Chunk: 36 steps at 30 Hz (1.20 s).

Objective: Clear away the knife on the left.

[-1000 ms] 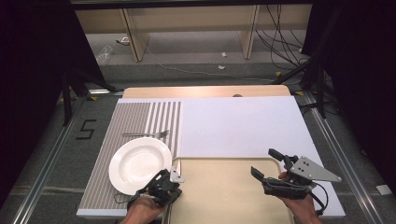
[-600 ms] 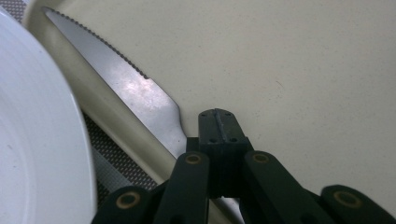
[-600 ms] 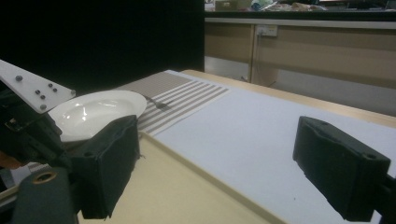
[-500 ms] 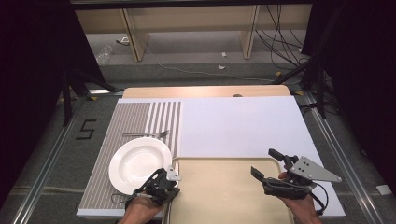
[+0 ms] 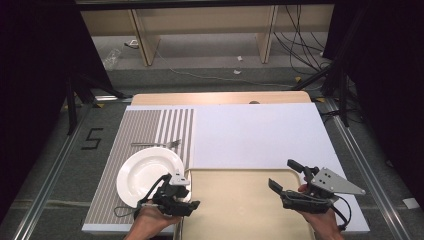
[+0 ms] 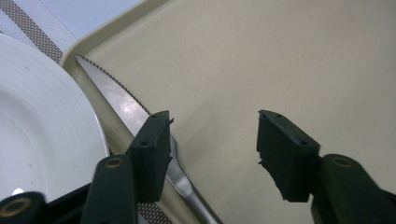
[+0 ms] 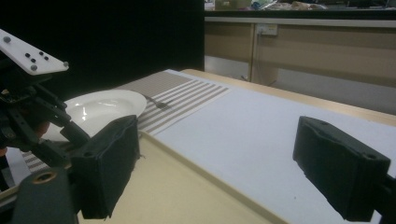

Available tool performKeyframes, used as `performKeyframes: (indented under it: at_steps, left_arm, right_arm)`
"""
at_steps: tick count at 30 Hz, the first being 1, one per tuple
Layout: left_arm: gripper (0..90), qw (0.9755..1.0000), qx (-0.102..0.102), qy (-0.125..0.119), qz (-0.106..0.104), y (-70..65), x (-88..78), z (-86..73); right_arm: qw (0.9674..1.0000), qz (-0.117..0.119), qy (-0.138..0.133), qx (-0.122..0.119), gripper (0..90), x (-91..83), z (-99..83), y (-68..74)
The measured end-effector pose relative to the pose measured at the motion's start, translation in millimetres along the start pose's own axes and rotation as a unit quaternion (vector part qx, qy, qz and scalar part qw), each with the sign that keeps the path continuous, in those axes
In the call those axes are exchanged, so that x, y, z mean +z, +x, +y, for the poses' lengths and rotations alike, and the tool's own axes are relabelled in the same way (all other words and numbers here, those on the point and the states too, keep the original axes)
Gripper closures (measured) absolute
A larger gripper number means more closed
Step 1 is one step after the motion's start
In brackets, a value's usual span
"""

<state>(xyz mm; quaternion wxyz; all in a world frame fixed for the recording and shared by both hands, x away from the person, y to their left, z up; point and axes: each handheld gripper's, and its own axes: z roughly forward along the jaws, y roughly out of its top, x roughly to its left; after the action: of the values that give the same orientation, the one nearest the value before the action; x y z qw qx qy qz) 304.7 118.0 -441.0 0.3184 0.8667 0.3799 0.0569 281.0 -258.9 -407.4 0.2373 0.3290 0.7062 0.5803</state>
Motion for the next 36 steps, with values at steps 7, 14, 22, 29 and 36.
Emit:
performKeyframes:
  at_steps: [7,14,22,29,36]
  left_arm:
    - [29.6,0.9993,-0.008,-0.036,-0.003,1.9,-8.8,4.0]
    - [22.9,0.9977,-0.016,-0.067,-0.003,6.7,-20.2,7.8]
    - [20.5,0.9960,-0.025,-0.086,0.006,11.5,-30.9,12.6]
    - [19.8,0.9941,-0.029,-0.103,0.017,17.7,-43.1,16.2]
    - [19.3,0.9923,-0.033,-0.116,0.028,24.8,-53.8,19.3]
  right_arm:
    - [1.0000,0.001,0.000,0.000,15.5,0.1,0.0,0.2]
    - [1.0000,0.001,0.000,0.003,15.5,-0.7,-0.6,-1.2]
    - [1.0000,-0.001,0.001,0.006,15.5,-1.3,-1.4,-3.4]
    - [1.0000,-0.002,0.000,0.008,15.5,-1.0,-1.6,-4.5]
    - [1.0000,-0.002,-0.001,0.009,15.5,-0.9,-1.4,-3.8]
